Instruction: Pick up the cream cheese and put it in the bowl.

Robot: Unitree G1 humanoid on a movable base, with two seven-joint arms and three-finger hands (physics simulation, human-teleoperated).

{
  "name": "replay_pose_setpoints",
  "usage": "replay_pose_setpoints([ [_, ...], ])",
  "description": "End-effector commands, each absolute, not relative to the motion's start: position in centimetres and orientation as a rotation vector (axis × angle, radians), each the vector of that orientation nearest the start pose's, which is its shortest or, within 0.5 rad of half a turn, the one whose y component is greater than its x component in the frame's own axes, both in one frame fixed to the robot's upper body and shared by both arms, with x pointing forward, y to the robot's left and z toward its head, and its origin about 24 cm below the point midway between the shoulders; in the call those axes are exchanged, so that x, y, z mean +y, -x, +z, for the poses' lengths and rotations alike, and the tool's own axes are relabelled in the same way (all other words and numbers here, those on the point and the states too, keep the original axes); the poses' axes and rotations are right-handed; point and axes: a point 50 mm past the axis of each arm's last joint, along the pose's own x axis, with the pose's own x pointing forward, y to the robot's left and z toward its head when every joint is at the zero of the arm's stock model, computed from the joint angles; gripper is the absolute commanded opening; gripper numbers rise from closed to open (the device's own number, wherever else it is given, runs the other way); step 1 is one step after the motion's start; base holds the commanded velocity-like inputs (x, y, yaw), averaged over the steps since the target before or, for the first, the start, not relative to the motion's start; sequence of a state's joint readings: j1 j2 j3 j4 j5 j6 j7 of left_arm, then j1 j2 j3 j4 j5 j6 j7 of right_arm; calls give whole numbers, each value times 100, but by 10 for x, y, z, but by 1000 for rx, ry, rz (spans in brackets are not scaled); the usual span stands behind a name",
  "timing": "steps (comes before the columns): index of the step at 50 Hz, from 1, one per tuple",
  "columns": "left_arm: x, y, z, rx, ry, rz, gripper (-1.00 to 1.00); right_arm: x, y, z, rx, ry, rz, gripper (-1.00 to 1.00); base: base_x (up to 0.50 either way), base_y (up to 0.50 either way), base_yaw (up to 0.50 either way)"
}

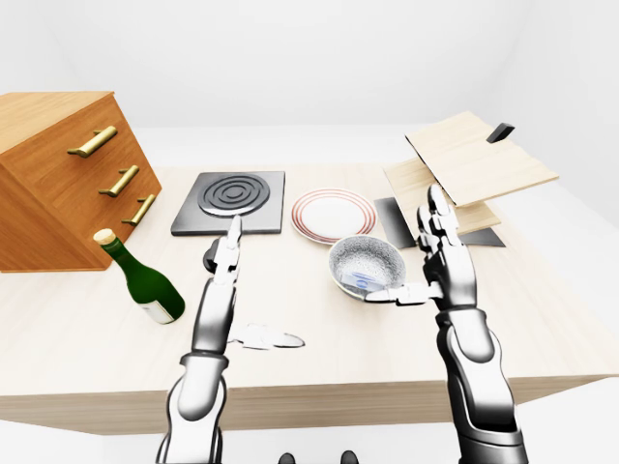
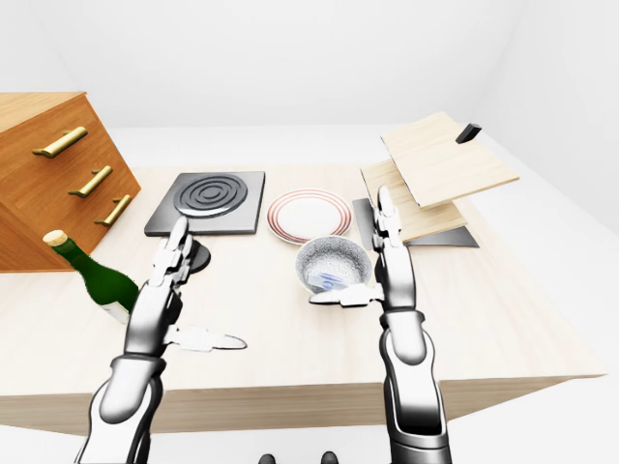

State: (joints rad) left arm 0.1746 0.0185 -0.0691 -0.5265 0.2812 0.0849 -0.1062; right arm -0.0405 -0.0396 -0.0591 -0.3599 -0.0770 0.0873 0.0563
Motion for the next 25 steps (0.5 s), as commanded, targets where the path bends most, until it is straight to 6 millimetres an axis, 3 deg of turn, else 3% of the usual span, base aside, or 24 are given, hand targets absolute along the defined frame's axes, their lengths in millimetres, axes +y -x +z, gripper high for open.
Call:
replay_pose_setpoints([
  [1,144,-181,142,-361,-250,-56,100,-159,-239,143,-387,120,-5,100,0,0,0],
  [13,141,-167,205,-698,-257,-23,100,-147,-232,180,-561,136,3,100,0,0,0],
  [25,134,-174,209,-729,-273,-2,100,-144,-239,175,-536,140,12,100,0,0,0],
])
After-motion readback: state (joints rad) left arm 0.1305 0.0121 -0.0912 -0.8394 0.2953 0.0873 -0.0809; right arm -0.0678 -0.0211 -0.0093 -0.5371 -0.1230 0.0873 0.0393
